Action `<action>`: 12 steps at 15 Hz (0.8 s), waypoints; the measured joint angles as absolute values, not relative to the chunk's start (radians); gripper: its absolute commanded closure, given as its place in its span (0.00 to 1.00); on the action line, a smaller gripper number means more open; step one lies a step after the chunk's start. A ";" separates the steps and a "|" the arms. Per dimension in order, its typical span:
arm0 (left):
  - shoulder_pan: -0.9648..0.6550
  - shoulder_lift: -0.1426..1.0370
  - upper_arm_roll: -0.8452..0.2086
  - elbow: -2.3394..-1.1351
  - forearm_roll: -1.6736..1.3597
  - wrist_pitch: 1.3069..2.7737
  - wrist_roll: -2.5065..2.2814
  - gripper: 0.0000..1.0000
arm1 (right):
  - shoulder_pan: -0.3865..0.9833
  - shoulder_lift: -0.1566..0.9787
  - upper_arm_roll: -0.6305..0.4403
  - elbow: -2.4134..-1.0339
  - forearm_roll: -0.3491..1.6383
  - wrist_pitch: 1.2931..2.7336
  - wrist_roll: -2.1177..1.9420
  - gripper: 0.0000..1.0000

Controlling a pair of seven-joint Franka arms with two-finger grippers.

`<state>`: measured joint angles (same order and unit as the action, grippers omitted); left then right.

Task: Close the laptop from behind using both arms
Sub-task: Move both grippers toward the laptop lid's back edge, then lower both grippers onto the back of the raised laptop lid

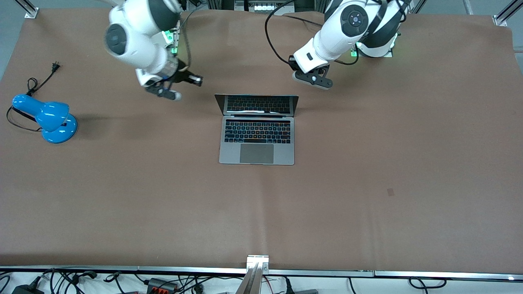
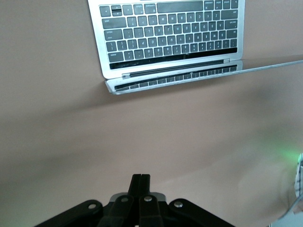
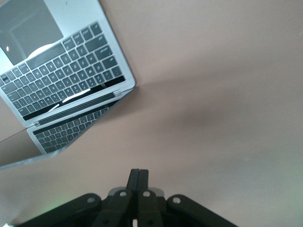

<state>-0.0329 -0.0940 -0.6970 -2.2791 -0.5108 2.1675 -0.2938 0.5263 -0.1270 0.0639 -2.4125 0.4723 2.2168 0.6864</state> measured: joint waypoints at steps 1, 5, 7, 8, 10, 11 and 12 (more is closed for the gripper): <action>-0.033 -0.093 -0.709 -2.298 -0.513 2.206 -0.294 0.99 | 0.570 -0.116 0.065 -2.420 0.472 2.252 0.728 1.00; -0.033 -0.065 -0.746 -2.356 -0.515 2.348 -0.294 0.99 | 0.675 -0.045 0.065 -2.426 0.473 2.393 0.816 1.00; -0.033 -0.039 -0.749 -2.362 -0.515 2.398 -0.294 0.99 | 0.695 0.006 0.065 -2.419 0.473 2.462 0.823 1.00; -0.033 -0.024 -0.749 -2.362 -0.515 2.425 -0.293 0.99 | 0.695 0.028 0.064 -2.405 0.473 2.477 0.823 1.00; -0.033 0.012 -0.750 -2.362 -0.515 2.495 -0.283 0.99 | 0.695 0.063 0.060 -2.361 0.470 2.483 0.819 1.00; -0.033 0.034 -0.750 -2.363 -0.515 2.537 -0.274 0.99 | 0.695 0.077 0.059 -2.340 0.466 2.483 0.809 1.00; -0.032 0.056 -0.750 -2.363 -0.515 2.570 -0.265 0.99 | 0.695 0.088 0.058 -2.322 0.464 2.483 0.795 1.00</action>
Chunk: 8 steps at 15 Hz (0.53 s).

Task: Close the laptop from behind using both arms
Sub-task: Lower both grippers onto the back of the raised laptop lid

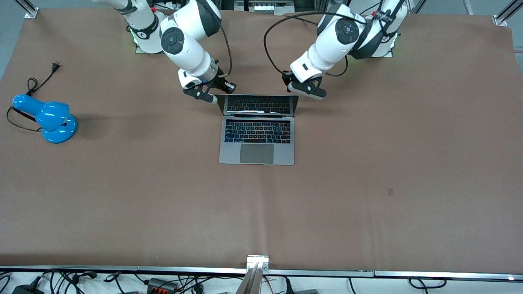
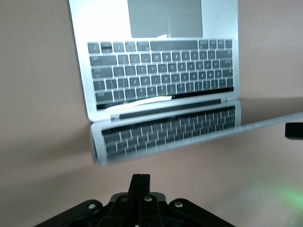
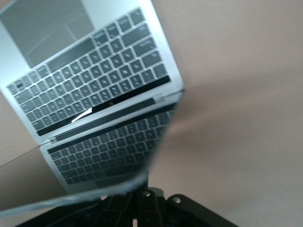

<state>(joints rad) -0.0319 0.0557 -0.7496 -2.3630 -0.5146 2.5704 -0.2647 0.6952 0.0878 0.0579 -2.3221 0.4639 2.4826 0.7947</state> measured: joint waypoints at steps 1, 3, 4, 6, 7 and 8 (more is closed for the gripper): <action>-0.030 0.079 -0.750 -2.363 -0.515 2.596 -0.255 0.99 | 0.695 0.099 0.056 -2.307 0.463 2.483 0.777 1.00; -0.025 0.113 -0.748 -2.362 -0.515 2.630 -0.229 0.99 | 0.695 0.128 0.052 -2.278 0.463 2.483 0.739 1.00; -0.023 0.124 -0.747 -2.362 -0.515 2.646 -0.214 0.99 | 0.695 0.146 0.051 -2.263 0.463 2.483 0.718 1.00; -0.021 0.143 -0.745 -2.361 -0.515 2.681 -0.192 0.99 | 0.694 0.181 0.048 -2.230 0.463 2.483 0.679 1.00; -0.017 0.152 -0.745 -2.358 -0.515 2.696 -0.179 0.99 | 0.692 0.197 0.047 -2.215 0.463 2.483 0.662 1.00; -0.012 0.163 -0.744 -2.353 -0.515 2.706 -0.166 0.99 | 0.689 0.211 0.046 -2.200 0.463 2.483 0.648 1.00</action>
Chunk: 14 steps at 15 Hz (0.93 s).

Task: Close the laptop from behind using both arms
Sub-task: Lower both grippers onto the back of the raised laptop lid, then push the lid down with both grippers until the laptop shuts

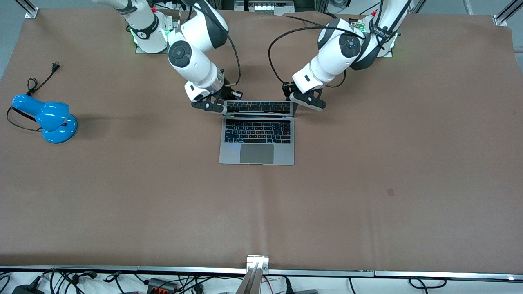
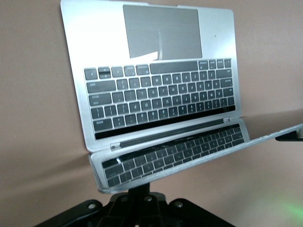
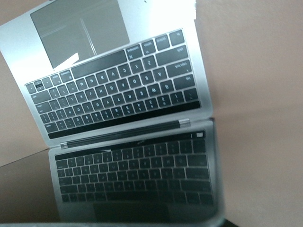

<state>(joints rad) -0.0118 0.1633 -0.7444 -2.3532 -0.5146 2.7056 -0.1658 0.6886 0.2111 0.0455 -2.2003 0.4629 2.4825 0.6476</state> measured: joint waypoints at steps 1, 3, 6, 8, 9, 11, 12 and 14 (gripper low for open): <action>-0.005 0.174 -0.743 -2.345 -0.515 2.710 -0.150 0.99 | 0.682 0.221 0.044 -2.188 0.461 2.482 0.633 1.00; 0.004 0.202 -0.726 -2.320 -0.515 2.712 -0.110 0.99 | 0.659 0.235 0.043 -2.170 0.450 2.481 0.603 1.00; 0.011 0.266 -0.694 -2.269 -0.515 2.744 -0.054 0.99 | 0.621 0.265 0.042 -2.130 0.441 2.481 0.560 1.00; 0.013 0.322 -0.682 -2.237 -0.515 2.782 -0.024 0.99 | 0.602 0.299 0.041 -2.089 0.439 2.481 0.526 1.00; 0.013 0.352 -0.675 -2.221 -0.515 2.802 -0.006 0.99 | 0.595 0.320 0.040 -2.066 0.438 2.481 0.516 1.00; 0.013 0.415 -0.657 -2.186 -0.515 2.839 0.035 0.99 | 0.589 0.364 0.038 -2.017 0.435 2.481 0.508 1.00; 0.012 0.443 -0.647 -2.167 -0.515 2.848 0.049 0.99 | 0.588 0.387 0.038 -1.994 0.435 2.481 0.508 1.00; 0.010 0.496 -0.631 -2.128 -0.515 2.868 0.064 0.99 | 0.587 0.429 0.038 -1.956 0.435 2.481 0.508 1.00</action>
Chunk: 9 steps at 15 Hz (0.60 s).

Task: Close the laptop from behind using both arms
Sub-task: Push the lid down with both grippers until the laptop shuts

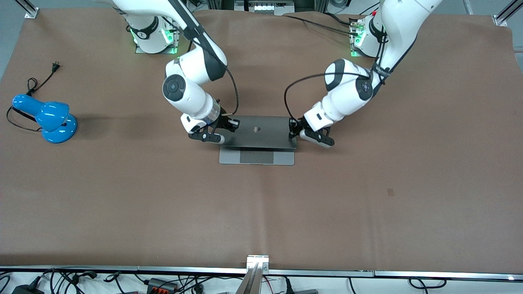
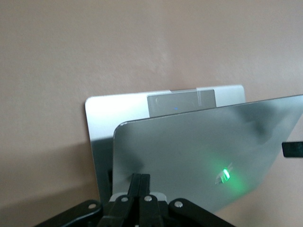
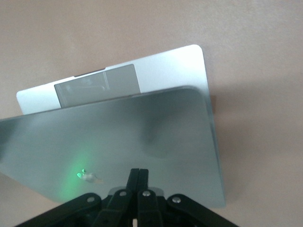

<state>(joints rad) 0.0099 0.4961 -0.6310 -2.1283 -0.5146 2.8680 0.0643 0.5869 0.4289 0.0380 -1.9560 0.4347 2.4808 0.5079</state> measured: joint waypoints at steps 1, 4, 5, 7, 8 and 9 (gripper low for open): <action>0.007 0.524 -0.626 -2.110 -0.515 2.887 0.067 0.99 | 0.584 0.447 0.038 -1.942 0.434 2.481 0.506 1.00; -0.011 0.602 -0.608 -2.070 -0.514 2.934 0.075 0.99 | 0.570 0.499 0.038 -1.916 0.433 2.481 0.468 1.00; -0.028 0.620 -0.587 -2.059 -0.513 2.941 0.081 0.99 | 0.565 0.520 0.038 -1.906 0.433 2.481 0.459 1.00; -0.088 0.648 -0.518 -2.033 -0.513 2.942 0.089 0.99 | 0.562 0.562 0.038 -1.877 0.433 2.481 0.452 1.00; -0.122 0.660 -0.483 -2.019 -0.513 2.943 0.089 0.99 | 0.562 0.582 0.038 -1.863 0.433 2.481 0.451 1.00; -0.153 0.669 -0.454 -2.007 -0.513 2.943 0.089 0.99 | 0.562 0.602 0.038 -1.848 0.433 2.481 0.450 1.00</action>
